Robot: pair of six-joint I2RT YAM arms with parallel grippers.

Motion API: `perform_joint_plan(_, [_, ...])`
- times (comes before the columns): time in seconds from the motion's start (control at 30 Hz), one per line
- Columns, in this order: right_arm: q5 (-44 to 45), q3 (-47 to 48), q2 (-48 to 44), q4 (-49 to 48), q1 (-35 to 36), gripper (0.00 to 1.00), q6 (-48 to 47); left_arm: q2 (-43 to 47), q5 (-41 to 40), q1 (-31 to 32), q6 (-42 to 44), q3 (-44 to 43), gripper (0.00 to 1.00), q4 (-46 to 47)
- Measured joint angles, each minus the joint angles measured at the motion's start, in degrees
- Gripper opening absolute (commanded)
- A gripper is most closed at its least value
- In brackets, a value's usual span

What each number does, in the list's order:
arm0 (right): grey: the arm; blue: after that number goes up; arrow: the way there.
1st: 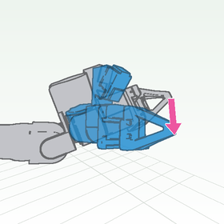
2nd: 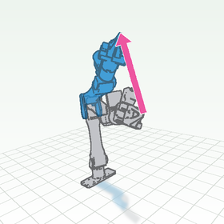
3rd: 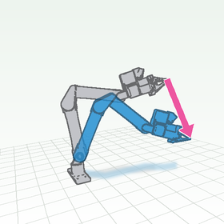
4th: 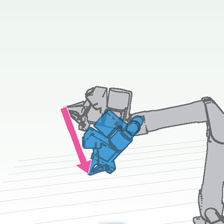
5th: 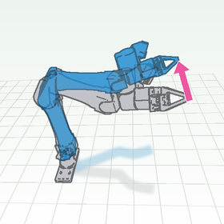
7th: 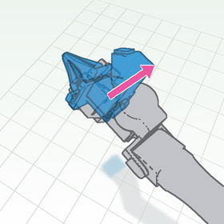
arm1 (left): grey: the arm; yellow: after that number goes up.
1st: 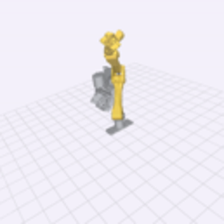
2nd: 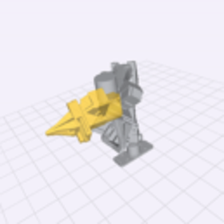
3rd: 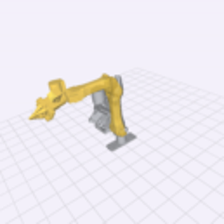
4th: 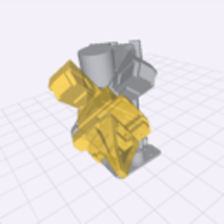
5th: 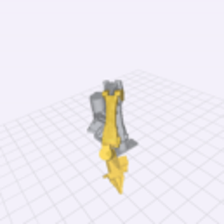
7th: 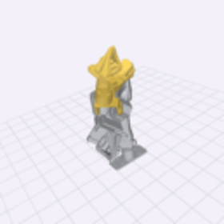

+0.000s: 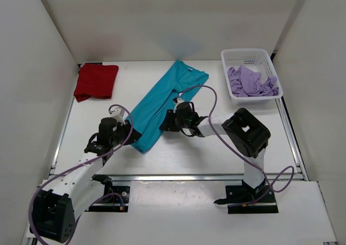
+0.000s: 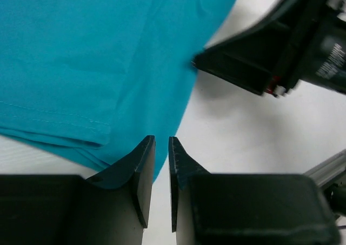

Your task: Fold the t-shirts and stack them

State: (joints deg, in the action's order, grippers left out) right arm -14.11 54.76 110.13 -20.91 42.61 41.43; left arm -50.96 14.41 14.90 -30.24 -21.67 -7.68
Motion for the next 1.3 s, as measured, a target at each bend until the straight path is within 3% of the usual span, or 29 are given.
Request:
perform_joint_plan(0.07, [-0.13,2.8,3.08,-0.76,0.35,0.1,1.27,-0.28,0.33,0.68,-0.09,0.0,0.27,0.22])
perform_joint_plan(0.17, [-0.22,3.13,4.11,-0.96,0.46,0.0,2.62,-1.18,1.11,0.96,-0.24,0.0,0.27,0.52])
perform_joint_plan(0.27, [-0.46,-0.5,1.44,-1.33,-0.63,0.0,2.51,-2.01,1.03,1.31,-0.2,0.0,0.31,0.48])
perform_joint_plan(0.4, [-2.86,-10.88,-9.46,3.89,-7.17,0.0,-1.44,-4.07,-1.11,5.38,0.28,-0.37,0.33,-0.15])
perform_joint_plan(0.47, [-4.83,-14.64,-15.34,7.48,-12.98,0.14,-4.68,-6.03,-3.67,9.4,0.9,-1.46,0.39,-1.14])
perform_joint_plan(0.53, [-5.99,-17.05,-20.17,10.78,-18.71,0.36,-7.96,-9.44,-6.99,15.34,1.7,-3.48,0.45,-2.19])
perform_joint_plan(0.6, [-6.49,-19.39,-24.52,13.27,-21.35,0.45,-10.4,-13.29,-8.48,20.41,2.34,-5.16,0.5,-2.34])
perform_joint_plan(0.8, [-7.15,-29.0,-41.18,19.91,-20.7,0.44,-13.05,-16.9,-10.23,22.93,1.95,-3.72,0.79,-2.12])
perform_joint_plan(0.97, [-5.73,-35.26,-49.27,24.24,-16.96,0.41,-11.93,-16.41,-9.62,23.85,0.13,-2.51,0.91,1.84])
perform_joint_plan(1.1, [-5.88,-38.42,-51.67,25.24,-16.48,0.31,-10.08,-17.99,-8.81,25.81,-2.27,-2.01,0.84,6.12])
perform_joint_plan(1.3, [-5.9,-38.71,-51.06,24.9,-14.71,0.12,-8.2,-23.54,-7.76,28.17,-5.57,-2.29,0.52,12.94])
